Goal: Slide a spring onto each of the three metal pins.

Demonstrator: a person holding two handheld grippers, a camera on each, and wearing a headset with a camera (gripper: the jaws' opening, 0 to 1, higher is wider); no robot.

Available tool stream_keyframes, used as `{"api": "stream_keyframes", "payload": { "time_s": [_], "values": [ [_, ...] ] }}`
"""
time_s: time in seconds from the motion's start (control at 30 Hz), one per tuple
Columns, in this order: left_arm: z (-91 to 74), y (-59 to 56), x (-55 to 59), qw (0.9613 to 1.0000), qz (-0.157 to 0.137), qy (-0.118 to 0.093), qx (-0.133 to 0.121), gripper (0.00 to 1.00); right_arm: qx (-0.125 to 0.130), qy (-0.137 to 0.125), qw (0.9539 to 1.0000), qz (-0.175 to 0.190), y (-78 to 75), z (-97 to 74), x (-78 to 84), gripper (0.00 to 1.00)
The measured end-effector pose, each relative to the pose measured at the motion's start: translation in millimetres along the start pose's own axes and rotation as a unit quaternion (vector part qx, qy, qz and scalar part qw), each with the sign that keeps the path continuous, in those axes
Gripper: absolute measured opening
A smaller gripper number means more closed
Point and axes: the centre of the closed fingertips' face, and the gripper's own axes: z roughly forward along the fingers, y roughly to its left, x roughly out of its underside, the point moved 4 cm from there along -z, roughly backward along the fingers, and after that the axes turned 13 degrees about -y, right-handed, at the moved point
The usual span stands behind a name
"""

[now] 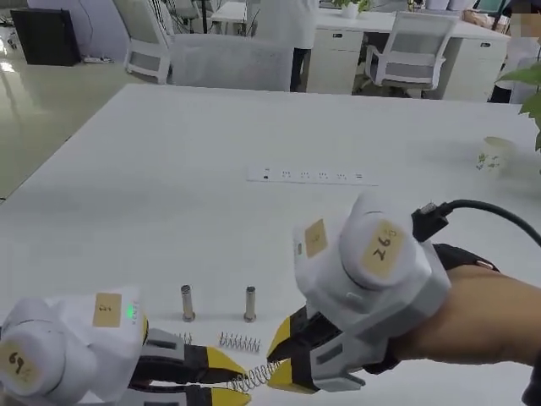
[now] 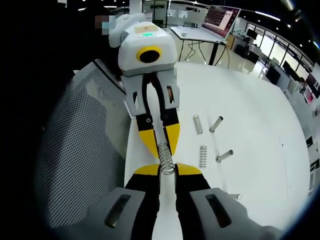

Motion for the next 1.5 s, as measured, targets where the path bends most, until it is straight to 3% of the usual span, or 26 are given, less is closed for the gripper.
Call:
{"api": "stream_keyframes", "payload": {
  "time_s": [0.33, 0.63, 1.0, 1.5],
  "values": [
    [0.2, -1.3, -2.2, 1.0, 0.006, -0.006, 0.002, 0.02, 0.002, -0.029, 0.9996, -0.002, 0.7, 0.2, -17.1, 0.07],
    [1.0, -2.0, -3.2, 0.9999, 0.01, -0.01, 0.004, 0.02, 0.001, -0.031, 0.9995, -0.008, 3.0, 3.9, -26.3, 0.08],
    [3.0, -3.1, -3.0, 0.9998, 0.012, -0.012, 0.009, 0.02, -0.011, 0.005, 0.9999, 0.01, 6.5, 9.8, -21.6, 0.11],
    [3.8, -3.7, -7.5, 0.9996, 0.017, -0.021, 0.012, 0.02, -0.019, 0.022, 0.9994, 0.019, 6.0, 14.1, -15.5, 0.09]
  ]
}}
